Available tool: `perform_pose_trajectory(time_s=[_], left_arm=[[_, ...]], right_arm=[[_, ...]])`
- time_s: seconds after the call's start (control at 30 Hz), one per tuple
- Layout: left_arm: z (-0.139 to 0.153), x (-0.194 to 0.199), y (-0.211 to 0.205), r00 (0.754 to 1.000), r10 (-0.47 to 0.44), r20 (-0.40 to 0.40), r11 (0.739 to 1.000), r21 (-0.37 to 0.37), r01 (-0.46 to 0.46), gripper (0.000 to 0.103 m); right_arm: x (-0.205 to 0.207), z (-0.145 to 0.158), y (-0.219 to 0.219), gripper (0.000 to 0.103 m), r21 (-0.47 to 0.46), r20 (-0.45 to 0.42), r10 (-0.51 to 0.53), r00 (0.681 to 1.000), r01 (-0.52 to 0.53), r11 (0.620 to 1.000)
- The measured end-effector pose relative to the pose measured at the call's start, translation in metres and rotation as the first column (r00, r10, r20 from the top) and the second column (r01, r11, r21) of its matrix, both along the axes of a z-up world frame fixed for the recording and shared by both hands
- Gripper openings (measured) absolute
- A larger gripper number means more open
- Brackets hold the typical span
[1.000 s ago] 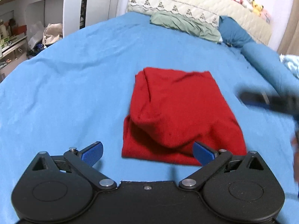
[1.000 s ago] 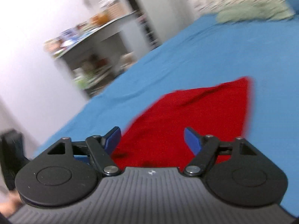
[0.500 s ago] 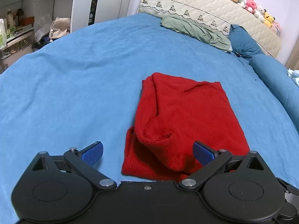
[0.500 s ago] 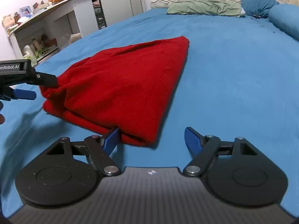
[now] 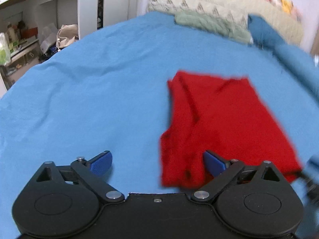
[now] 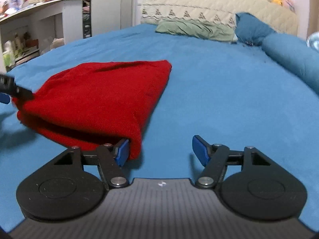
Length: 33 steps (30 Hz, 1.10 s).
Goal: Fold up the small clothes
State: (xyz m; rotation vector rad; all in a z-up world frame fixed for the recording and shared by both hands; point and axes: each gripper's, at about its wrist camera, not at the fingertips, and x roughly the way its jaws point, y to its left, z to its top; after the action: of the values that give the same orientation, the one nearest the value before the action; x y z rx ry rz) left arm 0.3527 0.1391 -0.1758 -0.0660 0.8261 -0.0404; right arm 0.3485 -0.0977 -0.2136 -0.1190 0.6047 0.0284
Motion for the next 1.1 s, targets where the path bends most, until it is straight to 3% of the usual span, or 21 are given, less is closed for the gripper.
perform_pose_trajectory(time_s=[0.03,0.13,0.3,0.43,0.53,0.63,0.73,0.83,0.87,0.93,0.97,1.0,1.07,1.1], left_arm=[[-0.011,0.000,0.001,0.999,-0.007,-0.036,0.999,0.043,0.008,0.094],[-0.023,-0.006,0.007,1.000,-0.014,-0.012,1.000,0.025,0.015,0.095],[-0.003,-0.009,0.000,1.000,-0.018,0.009,0.999,0.028,0.018,0.092],[0.027,0.000,-0.002,0.992,-0.077,0.096,0.997,-0.021,0.080,0.103],[0.031,0.040,-0.001,0.991,-0.126,0.046,0.981,-0.144,0.131,0.103],[0.017,0.079,0.002,0.991,-0.130,-0.020,0.961,-0.249,0.122,0.103],[0.000,0.104,0.001,0.987,-0.131,-0.090,0.955,-0.280,0.101,0.100],[-0.012,0.109,-0.003,0.982,-0.155,-0.105,0.957,-0.264,0.123,0.095],[-0.014,0.109,-0.005,0.982,-0.162,-0.094,0.957,-0.258,0.133,0.093],[-0.015,0.111,-0.008,0.979,-0.182,-0.089,0.952,-0.264,0.153,0.075],[-0.016,0.113,-0.010,0.975,-0.200,-0.099,0.942,-0.292,0.164,0.054],[-0.017,0.114,-0.011,0.972,-0.208,-0.109,0.931,-0.326,0.163,0.045],[-0.013,0.115,-0.011,0.974,-0.191,-0.123,0.936,-0.321,0.143,0.034],[-0.008,0.113,-0.013,0.976,-0.184,-0.114,0.938,-0.317,0.140,0.028]], right_arm=[[0.000,-0.003,-0.002,0.082,-0.012,-0.017,0.019,1.000,-0.019,1.000],[0.000,-0.011,-0.011,0.082,0.032,-0.077,0.043,0.996,-0.040,0.999],[-0.007,0.008,-0.029,0.083,0.142,-0.086,0.123,0.989,-0.110,0.984],[0.012,0.052,-0.053,0.103,0.309,-0.078,0.196,0.978,-0.163,0.937],[0.054,0.080,-0.069,0.103,0.420,-0.141,0.188,0.972,-0.113,0.900],[0.103,0.075,-0.074,0.103,0.479,-0.258,0.167,0.952,-0.024,0.877],[0.134,0.055,-0.074,0.103,0.560,-0.320,0.162,0.934,0.048,0.827],[0.148,0.034,-0.061,0.103,0.571,-0.358,0.156,0.920,0.084,0.817],[0.151,0.026,-0.057,0.096,0.568,-0.376,0.156,0.914,0.094,0.818],[0.153,0.011,-0.051,0.086,0.566,-0.401,0.160,0.902,0.107,0.818],[0.152,0.008,-0.050,0.086,0.568,-0.390,0.153,0.908,0.107,0.816],[0.152,0.008,-0.049,0.085,0.574,-0.376,0.150,0.914,0.102,0.813],[0.151,0.010,-0.048,0.047,0.593,-0.370,0.162,0.915,0.098,0.799],[0.151,0.015,-0.050,0.042,0.609,-0.360,0.172,0.917,0.092,0.788]])
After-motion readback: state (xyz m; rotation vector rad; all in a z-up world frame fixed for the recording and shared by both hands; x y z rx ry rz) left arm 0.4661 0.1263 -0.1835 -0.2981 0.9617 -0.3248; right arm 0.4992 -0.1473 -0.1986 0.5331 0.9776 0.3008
